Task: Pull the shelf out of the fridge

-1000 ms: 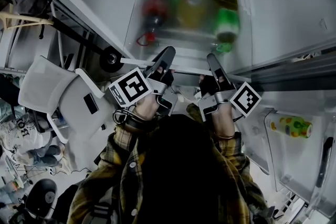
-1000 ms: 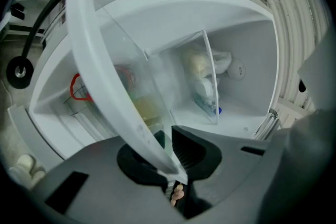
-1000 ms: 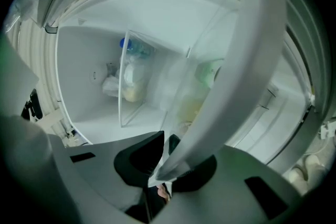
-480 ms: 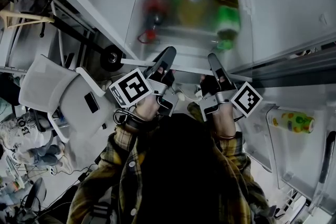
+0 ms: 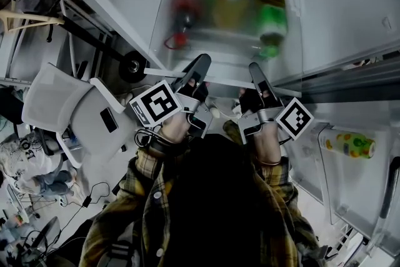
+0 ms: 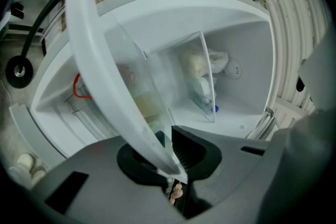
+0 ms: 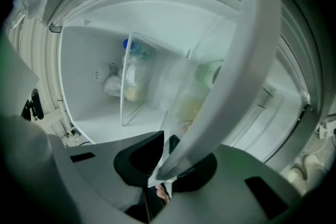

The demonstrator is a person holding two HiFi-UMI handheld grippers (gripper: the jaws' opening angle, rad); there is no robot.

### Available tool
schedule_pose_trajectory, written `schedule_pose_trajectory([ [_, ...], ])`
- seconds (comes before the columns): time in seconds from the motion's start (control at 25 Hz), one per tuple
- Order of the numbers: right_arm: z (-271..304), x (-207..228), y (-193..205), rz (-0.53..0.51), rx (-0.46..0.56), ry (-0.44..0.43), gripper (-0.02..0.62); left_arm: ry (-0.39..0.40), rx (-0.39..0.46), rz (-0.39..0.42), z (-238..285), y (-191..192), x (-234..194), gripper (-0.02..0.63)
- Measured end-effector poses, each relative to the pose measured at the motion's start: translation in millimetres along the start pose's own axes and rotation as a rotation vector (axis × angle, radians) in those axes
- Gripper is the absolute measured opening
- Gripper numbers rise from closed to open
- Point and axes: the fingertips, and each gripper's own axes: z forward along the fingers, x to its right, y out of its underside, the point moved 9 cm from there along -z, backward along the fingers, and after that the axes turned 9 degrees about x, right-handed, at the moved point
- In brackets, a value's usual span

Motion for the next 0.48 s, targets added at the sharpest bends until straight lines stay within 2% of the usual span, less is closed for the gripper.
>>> schedule_pose_trajectory([
  [0.48, -3.7, -0.1, 1.3, 0.005, 0.005, -0.003, 0.049, 0.004, -0.011, 0.001, -2.8, 0.8, 0.5, 0.052],
])
